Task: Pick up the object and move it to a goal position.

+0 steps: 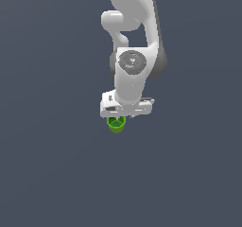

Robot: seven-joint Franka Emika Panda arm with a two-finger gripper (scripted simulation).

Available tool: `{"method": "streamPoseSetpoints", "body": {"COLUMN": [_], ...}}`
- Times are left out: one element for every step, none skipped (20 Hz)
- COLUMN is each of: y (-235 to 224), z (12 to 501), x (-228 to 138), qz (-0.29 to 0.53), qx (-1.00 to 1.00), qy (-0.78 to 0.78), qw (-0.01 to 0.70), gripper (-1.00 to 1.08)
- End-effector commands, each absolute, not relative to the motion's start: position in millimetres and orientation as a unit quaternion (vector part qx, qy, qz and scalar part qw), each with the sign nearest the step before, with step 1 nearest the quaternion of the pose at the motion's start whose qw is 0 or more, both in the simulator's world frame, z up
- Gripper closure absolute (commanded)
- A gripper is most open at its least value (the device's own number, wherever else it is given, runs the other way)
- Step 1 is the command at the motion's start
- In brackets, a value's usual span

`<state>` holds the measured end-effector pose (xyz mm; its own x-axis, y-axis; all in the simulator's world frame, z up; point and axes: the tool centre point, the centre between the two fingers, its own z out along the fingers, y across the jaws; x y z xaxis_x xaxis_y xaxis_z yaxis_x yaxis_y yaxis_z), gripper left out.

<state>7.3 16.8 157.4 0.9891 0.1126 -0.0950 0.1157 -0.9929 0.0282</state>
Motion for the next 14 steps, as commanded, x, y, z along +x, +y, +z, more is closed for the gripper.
{"method": "streamPoseSetpoints", "body": {"y": [19.5,20.5,21.4,22.2,23.0,23.6,24.0,24.4,24.7,25.0,25.1,25.2,25.3,25.3], "z": [148.0,144.0,139.9,135.7,131.7,127.9,124.4,121.2,118.3,115.7,113.3,111.1,109.2,107.4], "x": [3.4,1.5,-0.5,-2.6,-4.8,-6.9,-8.9,-10.9,-12.7,-14.5,-16.1,-17.7,-19.1,-20.4], "qz": [-0.072,-0.084,-0.096,-0.109,-0.122,-0.134,-0.145,-0.156,-0.166,-0.176,-0.184,-0.192,-0.2,-0.207], "qx": [0.994,0.993,0.991,0.988,0.986,0.983,0.981,0.978,0.975,0.973,0.97,0.968,0.965,0.963], "qy": [0.075,0.083,0.091,0.099,0.107,0.115,0.122,0.128,0.134,0.14,0.145,0.15,0.154,0.157], "qw": [0.025,0.029,0.033,0.037,0.041,0.045,0.049,0.052,0.056,0.059,0.062,0.065,0.068,0.07], "gripper": [-0.2,-0.2,-0.2,-0.2,-0.2,-0.2,-0.2,-0.2,-0.2,-0.2,-0.2,-0.2,-0.2,-0.2]}}
